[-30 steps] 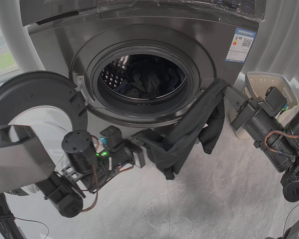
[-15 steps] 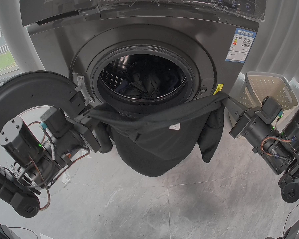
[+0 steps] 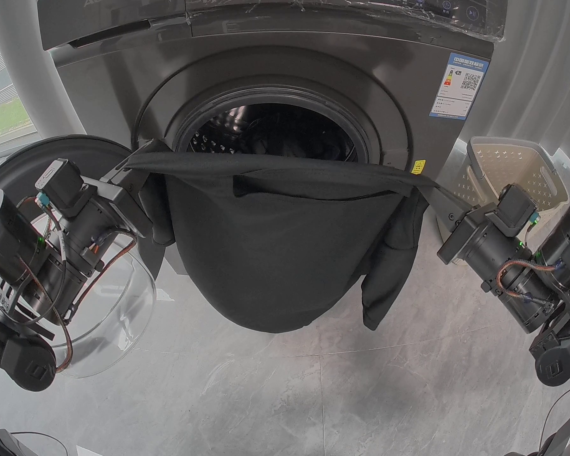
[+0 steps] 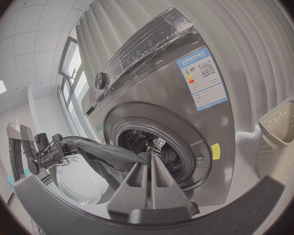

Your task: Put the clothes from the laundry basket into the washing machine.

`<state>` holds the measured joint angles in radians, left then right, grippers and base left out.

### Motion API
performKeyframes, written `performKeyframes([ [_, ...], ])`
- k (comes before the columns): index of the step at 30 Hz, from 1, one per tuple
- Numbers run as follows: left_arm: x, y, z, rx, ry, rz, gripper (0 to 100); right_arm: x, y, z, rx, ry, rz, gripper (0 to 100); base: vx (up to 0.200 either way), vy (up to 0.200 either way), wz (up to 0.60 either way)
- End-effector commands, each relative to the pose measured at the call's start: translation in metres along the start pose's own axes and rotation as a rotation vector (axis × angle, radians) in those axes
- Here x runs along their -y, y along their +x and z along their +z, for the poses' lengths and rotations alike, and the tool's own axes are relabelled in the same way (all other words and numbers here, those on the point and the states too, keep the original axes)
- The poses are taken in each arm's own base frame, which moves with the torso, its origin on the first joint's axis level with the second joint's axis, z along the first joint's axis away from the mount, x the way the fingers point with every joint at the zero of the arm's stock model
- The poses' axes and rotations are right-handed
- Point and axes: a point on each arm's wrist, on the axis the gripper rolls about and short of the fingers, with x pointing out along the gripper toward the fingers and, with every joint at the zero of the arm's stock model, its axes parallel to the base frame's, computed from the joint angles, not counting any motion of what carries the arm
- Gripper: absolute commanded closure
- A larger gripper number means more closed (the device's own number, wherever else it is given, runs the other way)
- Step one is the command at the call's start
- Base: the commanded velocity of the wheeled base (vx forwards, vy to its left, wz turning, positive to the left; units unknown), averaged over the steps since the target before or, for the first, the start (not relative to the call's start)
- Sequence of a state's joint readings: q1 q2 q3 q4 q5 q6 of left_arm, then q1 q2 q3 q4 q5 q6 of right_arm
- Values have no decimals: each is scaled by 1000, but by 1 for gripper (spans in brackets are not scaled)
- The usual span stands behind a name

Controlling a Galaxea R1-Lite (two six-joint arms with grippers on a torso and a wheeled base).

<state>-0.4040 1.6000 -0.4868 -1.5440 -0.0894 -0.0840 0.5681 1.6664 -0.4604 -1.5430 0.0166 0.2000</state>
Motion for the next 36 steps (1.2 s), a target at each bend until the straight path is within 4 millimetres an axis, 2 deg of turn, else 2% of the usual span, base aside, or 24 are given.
performKeyframes([
  [1, -1, -1, 2, 6, 2, 3, 100, 0, 2, 3, 17, -2, 2, 100, 0, 0, 0],
  [7, -1, -1, 2, 5, 2, 5, 100, -1, 8, 13, 64, -3, 4, 100, 0, 0, 0],
  [15, 0, -2, 0, -4, -1, 0, 100, -2, 8, 14, 67, -3, 3, 100, 0, 0, 0],
  [19, 2, -10, -12, -62, -3, -16, 100, -2, 5, 10, 48, 1, 3, 100, 0, 0, 0],
  [21, 7, -14, -17, -91, -7, -64, 100, -3, 1, 3, 13, 5, 7, 100, 0, 0, 0],
  [24, 27, -10, -23, -109, -40, -144, 100, -6, -2, -10, -42, 15, 19, 100, 0, 0, 0],
  [26, 27, -10, -24, -110, -40, -146, 100, -7, -2, -10, -43, 13, 21, 100, 0, 0, 0],
  [27, 38, 2, -30, -106, -56, -195, 100, -12, 4, -38, -134, 22, 37, 100, 0, 0, 0],
  [29, 41, 6, -32, -103, -59, -202, 100, -12, 6, -46, -157, 20, 39, 100, 0, 0, 0],
  [32, 47, 21, -30, -66, -71, -216, 100, -17, 9, -78, -260, 26, 61, 100, 0, 0, 0],
  [33, 47, 21, -30, -63, -72, -216, 100, -17, 9, -82, -275, 26, 59, 100, 0, 0, 0],
  [34, 47, 23, -28, -52, -74, -215, 100, -17, 9, -92, -306, 24, 60, 0, 0, 0, 0],
  [36, 48, 26, -26, -40, -77, -217, 100, -17, 10, -105, -343, 23, 63, 0, 0, 0, 0],
])
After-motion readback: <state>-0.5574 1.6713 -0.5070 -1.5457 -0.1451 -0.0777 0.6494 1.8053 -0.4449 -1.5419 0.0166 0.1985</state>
